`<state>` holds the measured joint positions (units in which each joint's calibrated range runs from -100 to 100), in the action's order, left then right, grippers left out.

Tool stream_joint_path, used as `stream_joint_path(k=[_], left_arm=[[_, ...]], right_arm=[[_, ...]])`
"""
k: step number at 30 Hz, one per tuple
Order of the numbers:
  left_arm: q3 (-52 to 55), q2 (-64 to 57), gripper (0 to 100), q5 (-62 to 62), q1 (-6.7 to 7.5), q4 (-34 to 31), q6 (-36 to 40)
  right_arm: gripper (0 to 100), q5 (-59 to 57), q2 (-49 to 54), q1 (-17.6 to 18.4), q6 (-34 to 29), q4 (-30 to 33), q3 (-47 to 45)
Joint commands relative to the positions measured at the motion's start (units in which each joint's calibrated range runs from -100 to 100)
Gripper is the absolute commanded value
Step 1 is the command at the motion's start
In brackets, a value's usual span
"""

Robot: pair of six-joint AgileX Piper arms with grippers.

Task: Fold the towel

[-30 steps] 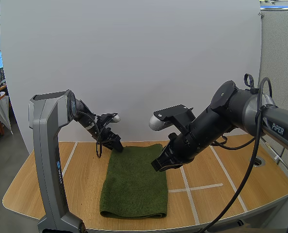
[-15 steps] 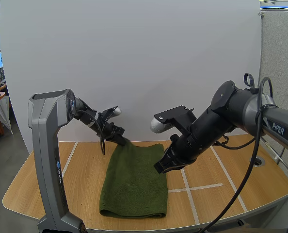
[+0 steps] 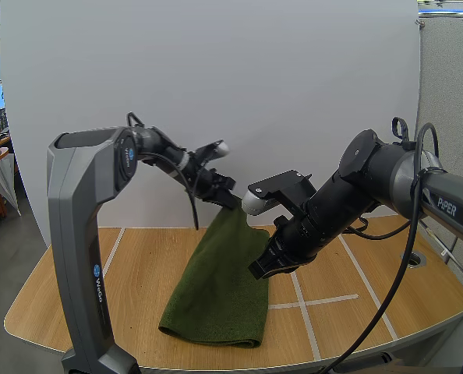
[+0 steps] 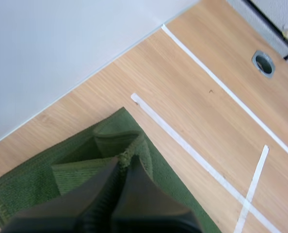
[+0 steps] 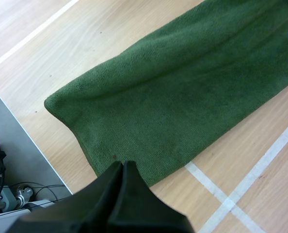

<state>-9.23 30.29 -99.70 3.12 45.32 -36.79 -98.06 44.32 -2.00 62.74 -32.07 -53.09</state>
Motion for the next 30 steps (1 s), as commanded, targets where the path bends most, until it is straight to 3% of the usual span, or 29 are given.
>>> stream_joint_path(k=[1, 8, 22, 30], left_arm=[[-0.1, 0.2, 0, -0.3, -0.61, -1.2, 0.5], [-0.1, 5.9, 0, -0.3, -3.58, -1.0, 0.3], [-0.1, 11.2, 0, -0.3, -3.59, -4.2, -0.8], [-0.1, 10.9, 0, 5.5, -4.28, -5.8, -0.8]], right_arm=[[0, -1.1, 1.4, 0.0, 0.1, 0.3, 0.3], [0, -1.9, 1.2, 0.0, 0.1, 0.3, 0.3], [0, -1.9, 1.2, 0.0, -0.1, 0.3, 0.3], [0, -1.9, 1.2, 0.0, -0.1, 0.3, 0.3]])
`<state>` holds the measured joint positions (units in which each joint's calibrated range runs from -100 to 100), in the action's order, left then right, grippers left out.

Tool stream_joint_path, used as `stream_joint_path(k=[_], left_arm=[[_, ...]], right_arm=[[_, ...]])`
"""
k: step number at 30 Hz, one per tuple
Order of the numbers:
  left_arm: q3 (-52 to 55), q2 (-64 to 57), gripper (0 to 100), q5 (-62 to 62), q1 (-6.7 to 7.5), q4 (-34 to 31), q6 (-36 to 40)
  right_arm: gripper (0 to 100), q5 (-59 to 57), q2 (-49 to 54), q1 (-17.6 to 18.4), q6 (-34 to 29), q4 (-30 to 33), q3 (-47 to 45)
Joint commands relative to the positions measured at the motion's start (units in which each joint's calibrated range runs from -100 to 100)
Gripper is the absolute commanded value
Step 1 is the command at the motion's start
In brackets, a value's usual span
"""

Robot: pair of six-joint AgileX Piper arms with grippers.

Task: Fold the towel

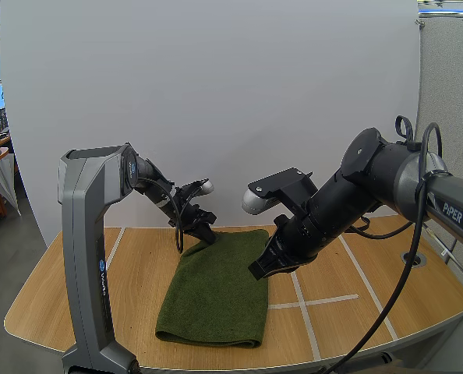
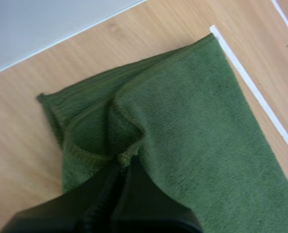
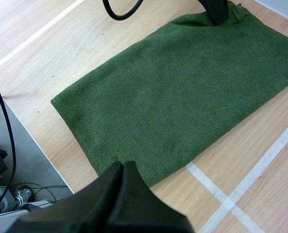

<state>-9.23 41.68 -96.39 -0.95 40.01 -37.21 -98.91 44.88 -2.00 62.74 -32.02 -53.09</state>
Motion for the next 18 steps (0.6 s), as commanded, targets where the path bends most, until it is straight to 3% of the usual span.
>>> stream_joint_path(k=[1, 9, 11, 15, 18], left_arm=[[-0.1, -0.5, 0, 3.8, -0.22, -1.1, -0.3], [-0.1, -0.5, 0, 6.3, -0.3, -0.8, 0.5], [-0.1, -0.5, 7, 6.1, -0.3, -0.8, 0.7], [-0.1, -0.8, 37, 4.4, -0.3, -0.8, 0.9], [-0.1, -2.6, 70, 3.1, -0.3, -0.8, 0.9]], right_arm=[[0, -1.1, 0.7, 0.0, -0.1, 0.3, 0.3], [0, -1.1, 0.7, 0.0, -0.1, 0.3, 0.3], [0, -1.1, 0.7, 0.0, -0.1, 0.3, 0.3], [0, -1.1, 0.7, 0.0, -0.1, 0.3, 0.3], [0, -1.0, 0.7, 0.0, 0.0, 0.3, 0.3]])
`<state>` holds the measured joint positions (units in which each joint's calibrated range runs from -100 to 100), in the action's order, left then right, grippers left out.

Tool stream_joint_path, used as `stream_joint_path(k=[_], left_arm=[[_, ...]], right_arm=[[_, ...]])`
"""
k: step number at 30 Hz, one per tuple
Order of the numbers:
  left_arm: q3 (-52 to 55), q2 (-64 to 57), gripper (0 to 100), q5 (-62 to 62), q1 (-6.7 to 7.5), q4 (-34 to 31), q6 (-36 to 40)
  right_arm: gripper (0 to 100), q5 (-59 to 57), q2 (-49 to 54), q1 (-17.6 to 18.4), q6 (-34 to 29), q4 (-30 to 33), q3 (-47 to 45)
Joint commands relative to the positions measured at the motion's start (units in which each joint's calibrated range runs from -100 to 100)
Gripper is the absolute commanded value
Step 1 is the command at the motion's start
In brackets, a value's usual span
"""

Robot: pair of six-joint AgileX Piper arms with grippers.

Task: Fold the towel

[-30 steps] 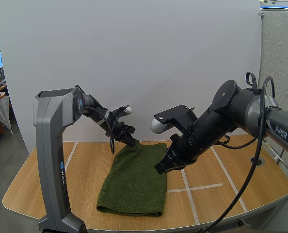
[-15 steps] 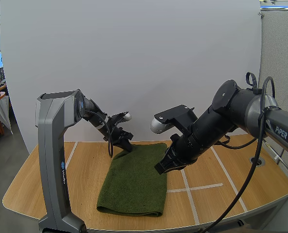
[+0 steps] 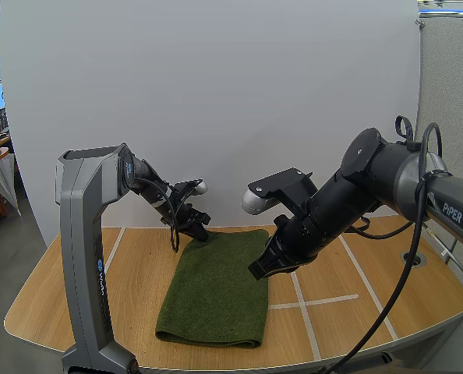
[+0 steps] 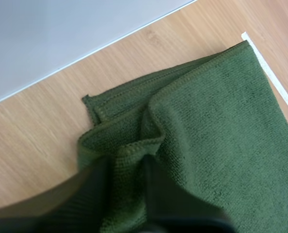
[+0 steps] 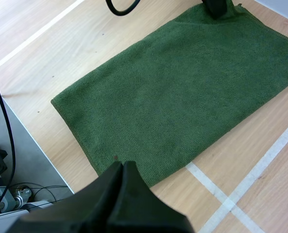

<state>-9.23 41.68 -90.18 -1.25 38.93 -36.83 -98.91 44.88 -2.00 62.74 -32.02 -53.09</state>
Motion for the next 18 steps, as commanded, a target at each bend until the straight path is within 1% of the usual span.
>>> stream_joint_path(k=[1, 2, 3, 6, 10, 12, 16, 18], left_arm=[[-0.1, -3.4, 80, -3.5, 0.0, 0.2, 0.5], [-0.1, -4.5, 85, -4.2, -0.07, 0.2, 0.5], [-0.1, -5.7, 86, -5.1, -0.15, 0.2, 0.4], [-0.1, -9.2, 87, -9.4, -0.34, 0.0, 0.2], [0.0, -12.2, 86, -9.8, -0.34, -0.7, 0.2], [0.2, -13.1, 81, -9.8, -0.34, -1.1, 0.2], [4.3, -15.5, 65, -9.8, -0.34, -1.6, -0.6], [7.5, -17.1, 64, -9.8, -0.34, -1.6, -1.3]], right_arm=[[0, -0.6, 0.7, 0.0, 0.0, 0.3, 0.3], [0, 0.1, 0.7, 0.0, 0.0, 0.3, 0.3], [0, 0.6, 0.7, 0.0, 0.0, 0.3, 0.3], [0, 2.3, 0.7, 0.0, 0.0, 0.3, 0.3], [0, 5.7, 0.7, 0.0, 0.0, 0.8, 0.3], [0, 6.3, 0.7, 0.0, 0.0, 1.0, 0.3], [0, 8.0, 0.5, 0.0, 0.0, 1.0, 0.3], [0, 10.6, 0.5, 0.0, 0.0, 1.5, 0.3]])
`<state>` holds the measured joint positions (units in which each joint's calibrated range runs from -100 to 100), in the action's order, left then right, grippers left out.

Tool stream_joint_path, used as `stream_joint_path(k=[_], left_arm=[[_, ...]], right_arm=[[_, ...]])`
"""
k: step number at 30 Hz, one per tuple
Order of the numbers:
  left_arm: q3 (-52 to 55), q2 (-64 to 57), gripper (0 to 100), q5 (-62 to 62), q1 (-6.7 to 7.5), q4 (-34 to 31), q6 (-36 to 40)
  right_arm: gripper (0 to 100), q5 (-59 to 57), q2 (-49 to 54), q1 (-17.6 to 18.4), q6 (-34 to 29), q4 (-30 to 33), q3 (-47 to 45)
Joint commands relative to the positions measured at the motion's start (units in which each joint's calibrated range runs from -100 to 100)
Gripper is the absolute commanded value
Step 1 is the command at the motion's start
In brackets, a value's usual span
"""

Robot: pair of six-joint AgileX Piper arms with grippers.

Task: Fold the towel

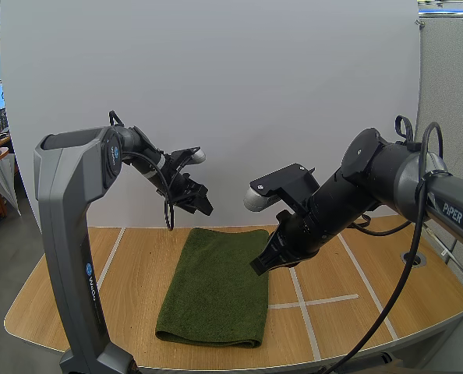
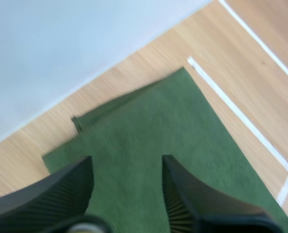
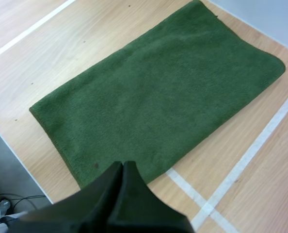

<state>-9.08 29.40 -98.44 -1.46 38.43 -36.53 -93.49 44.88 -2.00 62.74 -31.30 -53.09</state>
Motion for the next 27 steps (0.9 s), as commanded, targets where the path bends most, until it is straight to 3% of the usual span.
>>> stream_joint_path(k=[1, 12, 23, 27], left_arm=[[9.0, -5.7, 64, -1.6, -0.13, -1.0, -2.1], [26.9, -18.0, 64, -1.6, -0.4, -1.8, -6.7], [37.8, -18.9, 64, 0.4, -5.12, -4.1, -9.7], [42.7, -18.8, 64, 5.4, -5.48, -3.9, -12.5]], right_arm=[[0, 7.4, 0.4, 0.0, 0.0, 0.8, 0.2], [0, 21.5, -12.0, 0.0, 0.1, -2.5, -0.8], [0, 23.8, -28.5, 0.0, 6.2, -10.9, -0.8], [0, 20.6, -33.4, 0.0, 8.1, -13.0, -0.8]])
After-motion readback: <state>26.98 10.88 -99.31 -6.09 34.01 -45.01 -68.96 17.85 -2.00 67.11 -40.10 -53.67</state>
